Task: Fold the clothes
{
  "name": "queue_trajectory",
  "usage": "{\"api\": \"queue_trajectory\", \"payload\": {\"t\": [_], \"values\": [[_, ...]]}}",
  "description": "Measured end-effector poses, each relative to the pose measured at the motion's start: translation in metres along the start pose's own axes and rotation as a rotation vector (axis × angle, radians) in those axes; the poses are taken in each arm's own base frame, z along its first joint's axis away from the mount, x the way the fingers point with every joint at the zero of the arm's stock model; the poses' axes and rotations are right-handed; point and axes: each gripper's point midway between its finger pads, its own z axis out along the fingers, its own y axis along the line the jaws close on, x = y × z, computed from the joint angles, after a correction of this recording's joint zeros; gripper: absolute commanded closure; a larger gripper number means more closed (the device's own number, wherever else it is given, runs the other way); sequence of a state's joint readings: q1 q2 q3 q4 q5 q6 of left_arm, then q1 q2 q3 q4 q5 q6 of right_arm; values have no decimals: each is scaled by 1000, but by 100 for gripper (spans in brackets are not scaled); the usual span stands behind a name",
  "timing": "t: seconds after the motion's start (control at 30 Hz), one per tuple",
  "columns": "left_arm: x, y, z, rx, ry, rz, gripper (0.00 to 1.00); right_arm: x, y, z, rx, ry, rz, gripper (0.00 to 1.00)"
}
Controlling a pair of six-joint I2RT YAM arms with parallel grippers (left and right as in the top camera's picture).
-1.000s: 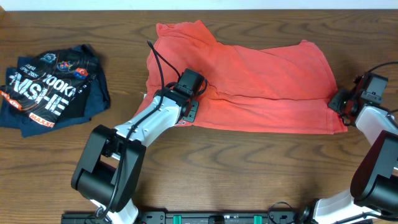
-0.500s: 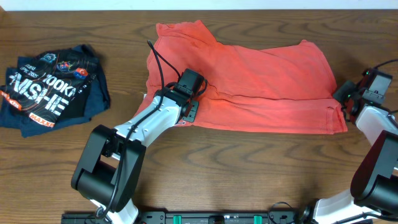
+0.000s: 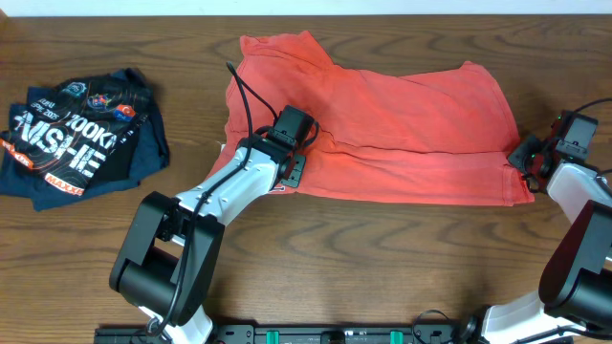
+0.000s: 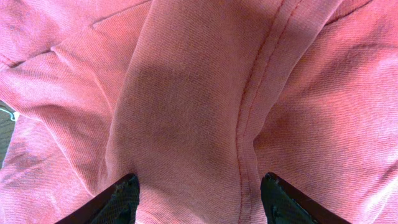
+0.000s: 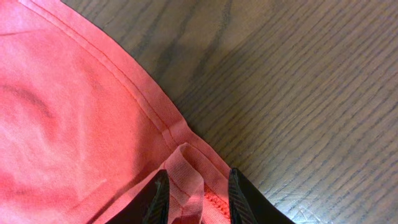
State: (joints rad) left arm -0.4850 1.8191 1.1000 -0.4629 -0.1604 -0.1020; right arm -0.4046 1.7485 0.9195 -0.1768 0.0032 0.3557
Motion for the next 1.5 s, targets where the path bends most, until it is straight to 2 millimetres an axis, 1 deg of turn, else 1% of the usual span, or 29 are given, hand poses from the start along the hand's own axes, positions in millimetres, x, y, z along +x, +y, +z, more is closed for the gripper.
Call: {"api": "queue_trajectory", "payload": {"t": [0.13, 0.23, 0.33, 0.43, 0.67, 0.73, 0.83, 1.03, 1.07, 1.1, 1.17, 1.37, 1.43, 1.5], "values": [[0, 0, 0, 0, 0, 0, 36, 1, 0, 1, -3, 3, 0, 70], [0, 0, 0, 1, 0, 0, 36, 7, -1, 7, -1, 26, 0, 73], [0, 0, 0, 0, 0, 0, 36, 17, -1, 16, -5, 61, -6, 83], [0, 0, 0, 0, 0, 0, 36, 16, 1, 18, -19, 59, -6, 90], [0, 0, 0, 0, 0, 0, 36, 15, 4, 19, -36, 54, -7, 90], [0, 0, 0, 0, 0, 0, 36, 12, 6, 18, -41, 44, -8, 85], [0, 0, 0, 0, 0, 0, 36, 7, 8, 16, -52, 25, -9, 84], [0, 0, 0, 1, 0, 0, 36, 3, 10, 12, -57, 9, -9, 92], [0, 0, 0, 0, 0, 0, 36, 3, 10, 12, -57, 11, -9, 92], [0, 0, 0, 0, 0, 0, 36, 4, 9, 12, -56, 13, -8, 91], [0, 0, 0, 1, 0, 0, 36, 5, 9, 12, -54, 20, -8, 85], [0, 0, 0, 0, 0, 0, 36, 11, 6, 12, -44, 44, -8, 82], [0, 0, 0, 0, 0, 0, 36, 12, 6, 12, -43, 46, -8, 83], [0, 0, 0, 0, 0, 0, 36, 11, 6, 12, -43, 45, -9, 90]]}}
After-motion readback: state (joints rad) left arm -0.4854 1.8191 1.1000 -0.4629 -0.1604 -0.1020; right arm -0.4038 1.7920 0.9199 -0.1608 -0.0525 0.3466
